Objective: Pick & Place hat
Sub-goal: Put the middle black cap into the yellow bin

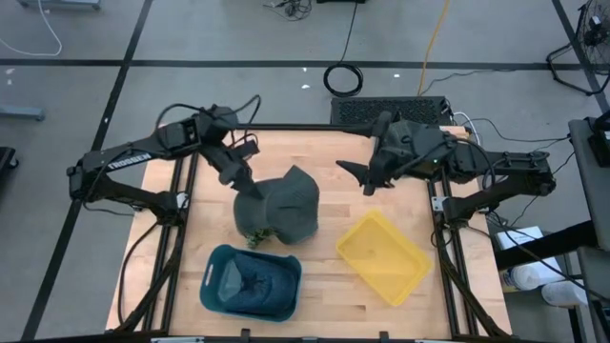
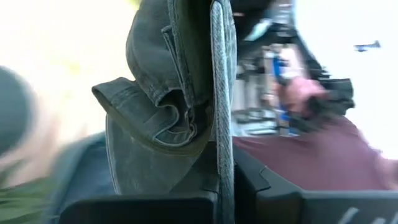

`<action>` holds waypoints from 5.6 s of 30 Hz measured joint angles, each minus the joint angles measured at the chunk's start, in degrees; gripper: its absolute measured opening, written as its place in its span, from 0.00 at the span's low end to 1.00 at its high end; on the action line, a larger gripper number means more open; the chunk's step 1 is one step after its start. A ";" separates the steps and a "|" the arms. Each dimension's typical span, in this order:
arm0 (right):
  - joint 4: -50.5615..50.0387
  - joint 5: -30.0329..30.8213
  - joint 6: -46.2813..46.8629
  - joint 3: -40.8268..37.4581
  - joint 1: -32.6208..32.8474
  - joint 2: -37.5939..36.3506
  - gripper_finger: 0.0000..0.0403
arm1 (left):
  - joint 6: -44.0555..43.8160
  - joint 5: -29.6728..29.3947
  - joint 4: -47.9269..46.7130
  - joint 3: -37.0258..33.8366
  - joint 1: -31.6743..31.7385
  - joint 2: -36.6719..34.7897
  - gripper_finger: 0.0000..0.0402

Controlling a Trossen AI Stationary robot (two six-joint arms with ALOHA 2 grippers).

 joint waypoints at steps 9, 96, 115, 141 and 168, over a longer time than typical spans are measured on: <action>7.05 1.47 -8.18 0.00 4.04 -0.28 0.91 | -20.58 13.70 19.57 0.02 0.75 -0.32 0.02; 22.89 9.22 -50.32 0.00 24.77 2.77 0.02 | -72.90 11.33 61.76 22.02 -1.96 18.51 0.02; 26.57 22.66 -53.42 0.00 31.38 -0.42 0.00 | -72.04 14.34 61.33 22.01 8.28 18.12 0.20; 22.71 30.33 -53.69 0.00 33.09 -5.49 0.00 | -67.20 13.37 61.30 22.01 11.20 18.12 0.09; -24.91 49.85 6.90 -0.04 39.39 -5.36 0.00 | -69.40 11.34 61.30 21.99 11.20 18.12 0.09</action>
